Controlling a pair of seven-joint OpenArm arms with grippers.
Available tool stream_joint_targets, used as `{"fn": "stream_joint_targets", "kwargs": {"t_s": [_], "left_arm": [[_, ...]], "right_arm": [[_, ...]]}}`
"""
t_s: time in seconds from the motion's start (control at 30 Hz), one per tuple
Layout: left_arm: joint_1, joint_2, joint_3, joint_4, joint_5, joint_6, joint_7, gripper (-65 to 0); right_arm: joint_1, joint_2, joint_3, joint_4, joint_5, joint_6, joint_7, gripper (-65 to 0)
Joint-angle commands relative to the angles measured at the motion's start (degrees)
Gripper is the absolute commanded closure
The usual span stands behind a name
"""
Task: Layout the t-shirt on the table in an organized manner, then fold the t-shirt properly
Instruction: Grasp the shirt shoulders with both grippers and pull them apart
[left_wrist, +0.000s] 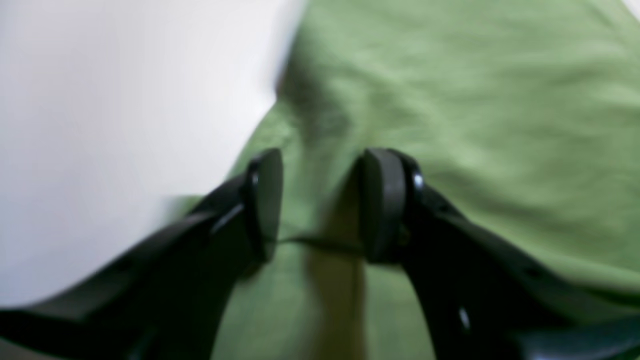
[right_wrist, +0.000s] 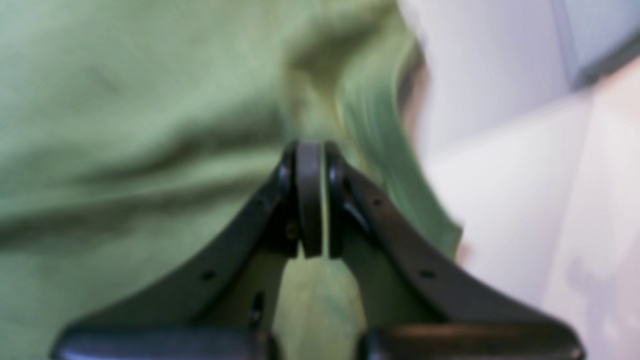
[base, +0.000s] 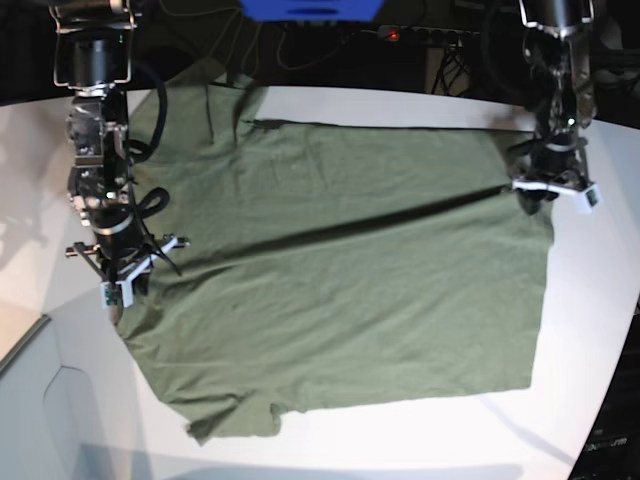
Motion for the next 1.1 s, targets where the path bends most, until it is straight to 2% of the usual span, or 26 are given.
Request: {"fn": "stream_joint_targets", "kwargs": {"t_s": [0.0,0.1,0.27,0.37,0.47,0.6,0.87,1.07], "left_arm": [[0.2,-0.3,-0.6,4.0,-0.4,-1.5,-0.9,-25.7],[4.5,0.4,-4.9,10.7,-0.4,-1.7,3.9,-25.7],[8.3,2.6,-12.5,15.3,-0.3,-1.9,10.3,-26.8],[9.3,2.6,-13.9,15.3,-0.2,-1.9,13.5,-31.4],[10.5,2.6,-13.9,15.2,-0.2,-1.9,14.0,-33.0],[11.0,2.7,-13.5,15.2,-0.2,-2.0,14.3,-33.0],[12.6,3.4,-13.5,15.0,0.3,-2.0,14.3,-33.0],[12.1,3.4,-13.4,10.5,0.4,-2.0,14.0,-33.0]], "right_arm": [[-0.5,0.7,0.3,3.0,0.3,0.0,1.7,-3.1],[-4.3,0.7,0.3,8.4,0.3,0.0,1.7,-5.7],[-11.4,0.3,0.3,15.9,0.3,-0.1,1.6,-19.0],[-16.5,-1.8,1.9,20.0,0.3,-0.1,1.6,-26.8],[-20.7,-5.7,4.8,22.6,0.3,0.1,1.7,-30.9],[-23.4,-8.9,7.5,23.1,0.3,0.2,1.8,-31.6],[-27.9,-9.1,7.9,23.3,0.3,0.2,2.0,-31.9],[-29.7,-9.2,7.9,23.3,0.3,0.2,2.1,-31.9]]}}
